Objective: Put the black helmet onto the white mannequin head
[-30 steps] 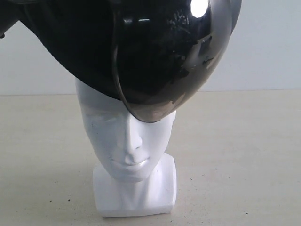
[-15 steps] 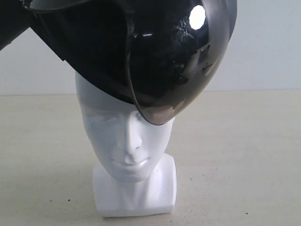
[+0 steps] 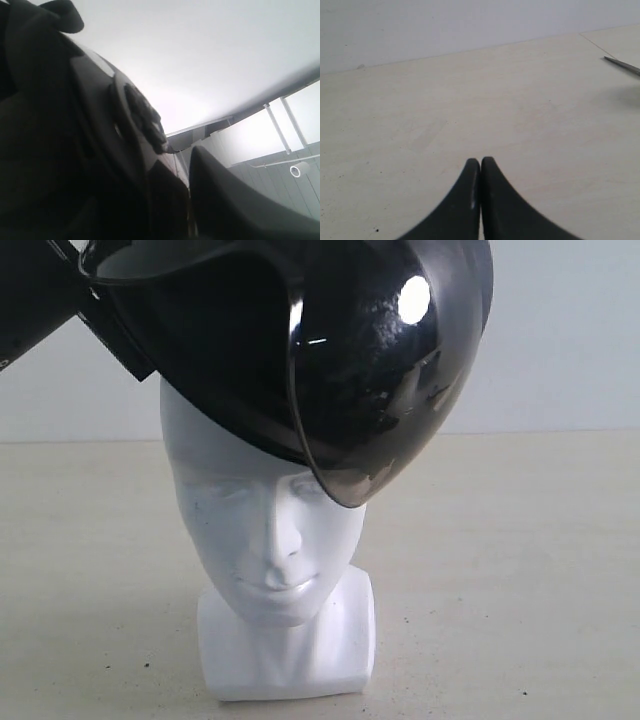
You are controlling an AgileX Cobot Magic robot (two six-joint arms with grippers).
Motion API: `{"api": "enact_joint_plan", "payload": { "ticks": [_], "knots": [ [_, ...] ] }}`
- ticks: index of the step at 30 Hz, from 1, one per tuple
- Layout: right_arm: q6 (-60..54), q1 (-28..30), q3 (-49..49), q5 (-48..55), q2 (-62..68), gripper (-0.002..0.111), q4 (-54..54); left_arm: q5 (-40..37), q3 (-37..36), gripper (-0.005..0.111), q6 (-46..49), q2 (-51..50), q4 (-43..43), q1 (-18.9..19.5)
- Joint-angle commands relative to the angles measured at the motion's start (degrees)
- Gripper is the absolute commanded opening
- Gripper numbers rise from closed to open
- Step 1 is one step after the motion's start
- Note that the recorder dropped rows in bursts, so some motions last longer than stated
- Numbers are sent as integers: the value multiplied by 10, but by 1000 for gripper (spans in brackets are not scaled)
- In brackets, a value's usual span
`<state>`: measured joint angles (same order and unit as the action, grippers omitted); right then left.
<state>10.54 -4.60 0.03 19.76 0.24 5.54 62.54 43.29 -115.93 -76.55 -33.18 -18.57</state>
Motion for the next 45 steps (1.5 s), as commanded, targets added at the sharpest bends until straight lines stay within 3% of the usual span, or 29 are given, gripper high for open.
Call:
{"api": "enact_joint_plan", "payload": {
  "ticks": [1,30,39,45],
  "knots": [
    [-2,0,0,-2,-2,0,2,-34,7,4,63,-1,33,14],
    [-2,0,0,-2,-2,0,2,-47,-45,4,89,0,11,15],
    [-2,0,0,-2,-2,0,2,-45,-93,4,101,48,-10,75],
    [-2,0,0,0,-2,0,2,-74,-127,4,134,48,-16,77]
  ]
}}
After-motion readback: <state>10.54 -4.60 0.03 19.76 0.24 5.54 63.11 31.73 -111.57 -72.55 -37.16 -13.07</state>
